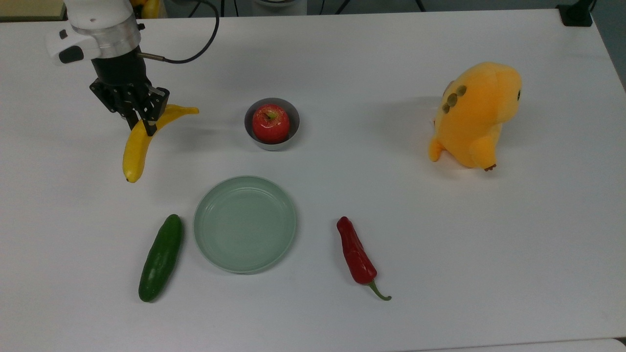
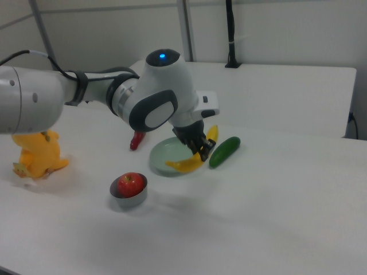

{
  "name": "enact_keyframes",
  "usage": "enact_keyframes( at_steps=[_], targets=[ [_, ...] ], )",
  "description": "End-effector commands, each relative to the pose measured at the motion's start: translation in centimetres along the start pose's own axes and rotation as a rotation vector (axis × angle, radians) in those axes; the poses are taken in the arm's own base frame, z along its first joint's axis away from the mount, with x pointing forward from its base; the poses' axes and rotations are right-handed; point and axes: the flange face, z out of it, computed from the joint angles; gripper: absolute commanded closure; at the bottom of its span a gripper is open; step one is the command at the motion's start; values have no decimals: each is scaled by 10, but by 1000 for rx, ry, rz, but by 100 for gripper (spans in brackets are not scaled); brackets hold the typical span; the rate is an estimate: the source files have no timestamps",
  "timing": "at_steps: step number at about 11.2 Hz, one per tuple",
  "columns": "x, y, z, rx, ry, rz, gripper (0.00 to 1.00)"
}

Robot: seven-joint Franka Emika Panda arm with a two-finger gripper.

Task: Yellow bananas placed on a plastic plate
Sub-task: 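Carry the banana over the pale green plate and lower it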

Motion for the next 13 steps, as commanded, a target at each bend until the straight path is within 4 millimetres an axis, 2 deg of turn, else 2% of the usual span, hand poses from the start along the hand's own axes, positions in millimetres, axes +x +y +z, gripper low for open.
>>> enact_keyframes(
  at_steps=[1, 4, 6, 10, 11, 13],
  targets=[
    [19, -18, -20, 98, 51, 56, 98],
    [25, -43, -2, 124, 94, 75, 98],
    [28, -70, 28, 119, 134, 103, 98],
    [23, -101, 85, 99, 171, 124, 97],
    [21, -117, 92, 111, 193, 109, 97],
    [18, -132, 103, 123, 200, 94, 95]
  ],
)
